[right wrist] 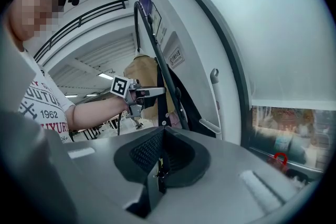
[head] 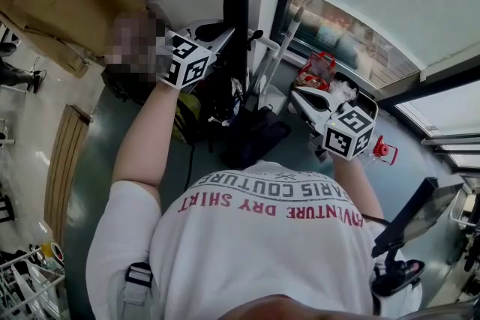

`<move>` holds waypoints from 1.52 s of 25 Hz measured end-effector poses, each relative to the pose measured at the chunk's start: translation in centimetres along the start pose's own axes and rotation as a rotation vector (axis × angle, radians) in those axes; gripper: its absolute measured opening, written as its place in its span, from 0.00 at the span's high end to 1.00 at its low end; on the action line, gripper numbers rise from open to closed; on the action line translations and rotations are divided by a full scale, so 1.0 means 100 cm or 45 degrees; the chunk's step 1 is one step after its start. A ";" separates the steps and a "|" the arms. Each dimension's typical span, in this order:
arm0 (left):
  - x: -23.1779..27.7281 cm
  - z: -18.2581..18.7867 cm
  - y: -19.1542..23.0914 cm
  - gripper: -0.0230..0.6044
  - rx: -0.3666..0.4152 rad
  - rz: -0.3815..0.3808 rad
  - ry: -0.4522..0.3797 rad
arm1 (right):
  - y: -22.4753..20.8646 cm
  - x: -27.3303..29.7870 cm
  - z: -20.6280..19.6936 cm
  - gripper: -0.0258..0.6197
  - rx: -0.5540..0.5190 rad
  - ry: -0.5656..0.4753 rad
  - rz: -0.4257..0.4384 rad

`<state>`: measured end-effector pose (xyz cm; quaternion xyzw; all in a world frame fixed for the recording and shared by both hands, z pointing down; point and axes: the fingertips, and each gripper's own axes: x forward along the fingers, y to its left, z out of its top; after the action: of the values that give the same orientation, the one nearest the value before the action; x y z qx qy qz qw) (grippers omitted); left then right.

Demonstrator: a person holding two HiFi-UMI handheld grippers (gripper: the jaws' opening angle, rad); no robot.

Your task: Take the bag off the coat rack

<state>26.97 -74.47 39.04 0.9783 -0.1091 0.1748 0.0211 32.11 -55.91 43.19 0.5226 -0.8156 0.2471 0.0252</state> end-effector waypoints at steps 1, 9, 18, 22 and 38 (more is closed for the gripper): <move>0.000 0.000 -0.001 0.94 -0.008 -0.010 -0.003 | 0.000 0.000 -0.002 0.96 0.003 0.002 0.002; -0.005 0.001 -0.009 0.94 -0.107 -0.094 -0.041 | 0.001 0.000 -0.011 0.96 0.023 0.005 0.008; -0.030 0.026 -0.008 0.94 -0.176 -0.084 -0.147 | 0.003 0.004 -0.013 0.96 0.043 0.006 0.023; -0.043 0.053 -0.007 0.94 -0.193 -0.088 -0.212 | 0.006 0.007 -0.012 0.96 0.044 0.007 0.041; -0.108 0.175 0.028 0.94 -0.207 -0.016 -0.581 | -0.009 0.002 0.008 0.96 0.029 -0.021 0.034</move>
<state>22.40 -76.39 18.91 0.9882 -0.1185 -0.0603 0.0755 32.99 -56.76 42.86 0.5139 -0.8199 0.2522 0.0092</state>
